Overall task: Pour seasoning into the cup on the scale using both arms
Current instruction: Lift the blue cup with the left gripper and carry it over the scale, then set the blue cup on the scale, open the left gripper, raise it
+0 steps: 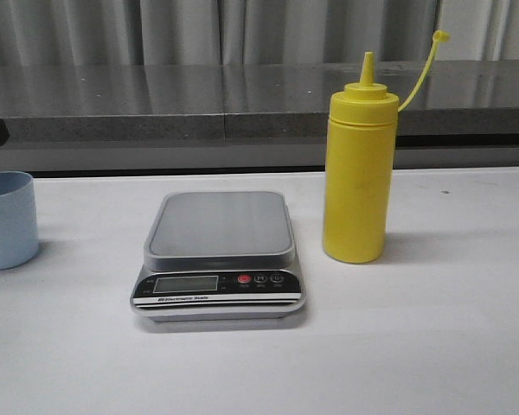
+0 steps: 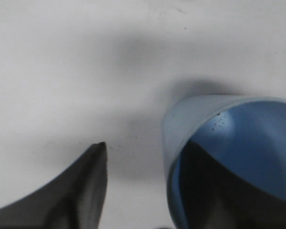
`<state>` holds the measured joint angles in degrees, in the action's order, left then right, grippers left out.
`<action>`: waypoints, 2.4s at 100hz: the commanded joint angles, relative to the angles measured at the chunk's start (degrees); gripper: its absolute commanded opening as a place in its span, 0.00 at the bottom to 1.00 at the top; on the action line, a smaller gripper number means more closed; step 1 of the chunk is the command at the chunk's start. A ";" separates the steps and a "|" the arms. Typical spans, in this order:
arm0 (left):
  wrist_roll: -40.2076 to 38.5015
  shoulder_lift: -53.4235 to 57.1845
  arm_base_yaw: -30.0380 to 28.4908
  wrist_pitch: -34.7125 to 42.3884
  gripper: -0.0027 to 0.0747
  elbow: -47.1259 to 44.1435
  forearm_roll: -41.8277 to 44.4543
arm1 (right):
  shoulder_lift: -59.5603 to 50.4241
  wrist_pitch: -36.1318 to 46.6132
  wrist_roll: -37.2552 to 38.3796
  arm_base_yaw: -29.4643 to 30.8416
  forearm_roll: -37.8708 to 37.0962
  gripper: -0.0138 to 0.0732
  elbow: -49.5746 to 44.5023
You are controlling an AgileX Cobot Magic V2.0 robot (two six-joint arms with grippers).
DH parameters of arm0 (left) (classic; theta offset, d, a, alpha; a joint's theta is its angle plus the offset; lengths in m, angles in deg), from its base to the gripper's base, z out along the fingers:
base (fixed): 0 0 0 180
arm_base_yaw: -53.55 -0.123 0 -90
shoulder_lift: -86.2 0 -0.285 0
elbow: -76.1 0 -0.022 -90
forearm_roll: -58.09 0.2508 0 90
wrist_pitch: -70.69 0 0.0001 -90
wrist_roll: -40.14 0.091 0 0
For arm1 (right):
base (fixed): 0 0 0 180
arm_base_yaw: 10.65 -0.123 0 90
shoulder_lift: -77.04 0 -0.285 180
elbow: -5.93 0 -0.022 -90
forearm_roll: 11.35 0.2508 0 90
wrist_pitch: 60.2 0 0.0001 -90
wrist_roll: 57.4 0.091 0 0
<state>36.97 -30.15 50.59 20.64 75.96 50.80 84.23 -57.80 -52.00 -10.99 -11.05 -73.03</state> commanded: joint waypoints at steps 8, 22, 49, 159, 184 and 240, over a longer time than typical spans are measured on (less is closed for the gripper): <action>0.03 2.65 -0.23 0.59 0.05 1.70 -2.43 | -0.85 4.65 0.00 0.34 0.01 0.08 0.21; 0.03 2.65 -0.23 0.33 0.05 1.70 -2.31 | -0.85 4.65 0.00 0.34 0.01 0.08 0.21; 2.13 3.08 0.51 -2.18 0.05 6.48 -2.31 | -0.85 4.65 0.00 0.34 0.01 0.08 0.21; 15.05 -3.33 31.39 -8.19 0.05 26.70 -2.16 | -0.85 4.65 0.00 0.34 0.01 0.08 0.21; 15.05 -4.44 31.27 -8.30 0.26 26.70 -1.64 | -0.85 4.65 0.00 0.34 0.01 0.08 0.21; 15.05 -2.81 31.27 -14.87 0.44 32.75 0.75 | -0.85 4.65 0.00 0.34 0.01 0.08 0.21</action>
<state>51.93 -37.76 81.59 5.53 106.32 51.05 84.23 -57.80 -52.00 -10.99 -11.05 -73.03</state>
